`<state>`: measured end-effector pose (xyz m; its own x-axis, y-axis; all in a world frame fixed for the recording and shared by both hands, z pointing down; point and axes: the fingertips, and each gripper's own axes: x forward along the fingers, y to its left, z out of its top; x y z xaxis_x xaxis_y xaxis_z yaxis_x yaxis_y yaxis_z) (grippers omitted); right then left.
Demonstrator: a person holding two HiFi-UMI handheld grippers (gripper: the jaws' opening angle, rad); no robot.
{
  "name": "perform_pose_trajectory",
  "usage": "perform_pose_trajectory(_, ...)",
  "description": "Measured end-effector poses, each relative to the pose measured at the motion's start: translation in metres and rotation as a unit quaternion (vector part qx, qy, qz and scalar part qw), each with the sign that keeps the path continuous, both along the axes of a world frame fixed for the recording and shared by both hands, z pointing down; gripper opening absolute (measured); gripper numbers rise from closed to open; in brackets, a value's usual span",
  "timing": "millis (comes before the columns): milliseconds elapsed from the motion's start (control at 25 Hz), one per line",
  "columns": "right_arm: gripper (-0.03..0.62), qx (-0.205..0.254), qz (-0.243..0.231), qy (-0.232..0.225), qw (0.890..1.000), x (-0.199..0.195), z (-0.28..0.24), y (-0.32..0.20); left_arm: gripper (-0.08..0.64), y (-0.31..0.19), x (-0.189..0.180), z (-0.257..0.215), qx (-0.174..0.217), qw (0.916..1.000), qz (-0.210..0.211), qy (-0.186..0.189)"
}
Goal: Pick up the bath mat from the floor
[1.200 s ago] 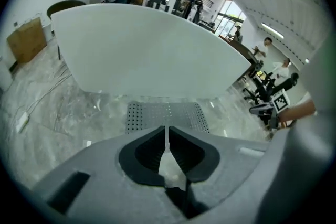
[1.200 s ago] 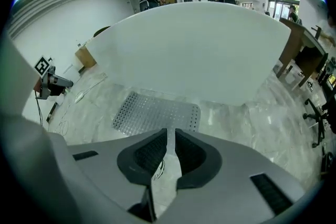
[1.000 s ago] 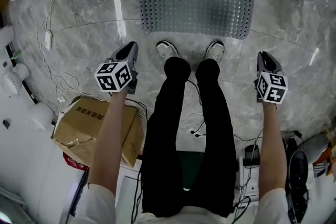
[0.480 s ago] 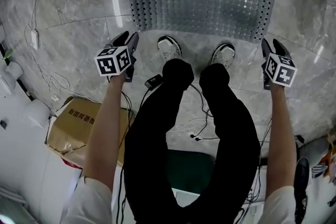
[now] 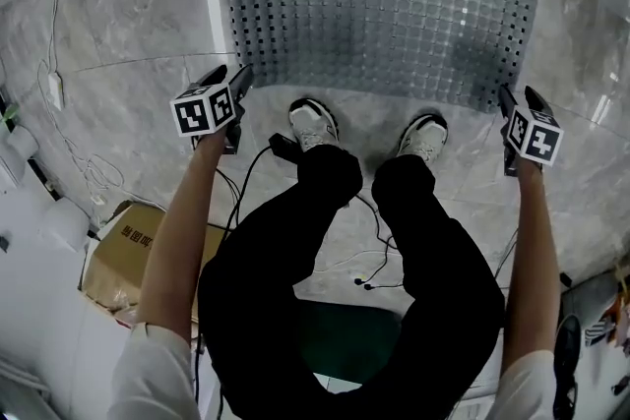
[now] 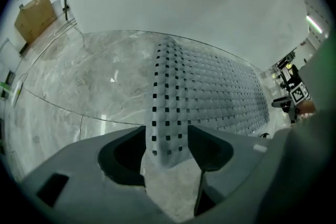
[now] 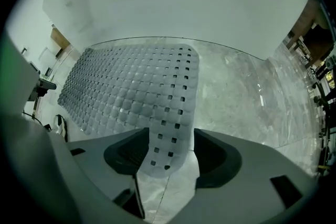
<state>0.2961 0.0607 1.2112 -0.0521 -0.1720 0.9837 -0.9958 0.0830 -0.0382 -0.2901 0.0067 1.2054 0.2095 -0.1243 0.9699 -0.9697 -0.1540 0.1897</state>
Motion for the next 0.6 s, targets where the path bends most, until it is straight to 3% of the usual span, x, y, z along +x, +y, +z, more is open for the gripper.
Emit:
perform_pose_trajectory(200,0.253,0.003,0.000,-0.005,1.000,0.005,0.023,-0.007,0.281,-0.008,-0.011,0.029,-0.017,0.9996,0.023,0.000)
perform_pose_trajectory(400,0.262,-0.011,0.033,-0.010,0.999,0.009,0.040,-0.006,0.324,-0.014,-0.010,0.053,-0.018,0.9992,0.028,0.023)
perform_pose_trajectory(600,0.253,-0.042,0.003,0.019,0.999,0.004,0.049,-0.008,0.324,-0.016,-0.010,0.062,-0.034,0.9981,0.017,0.049)
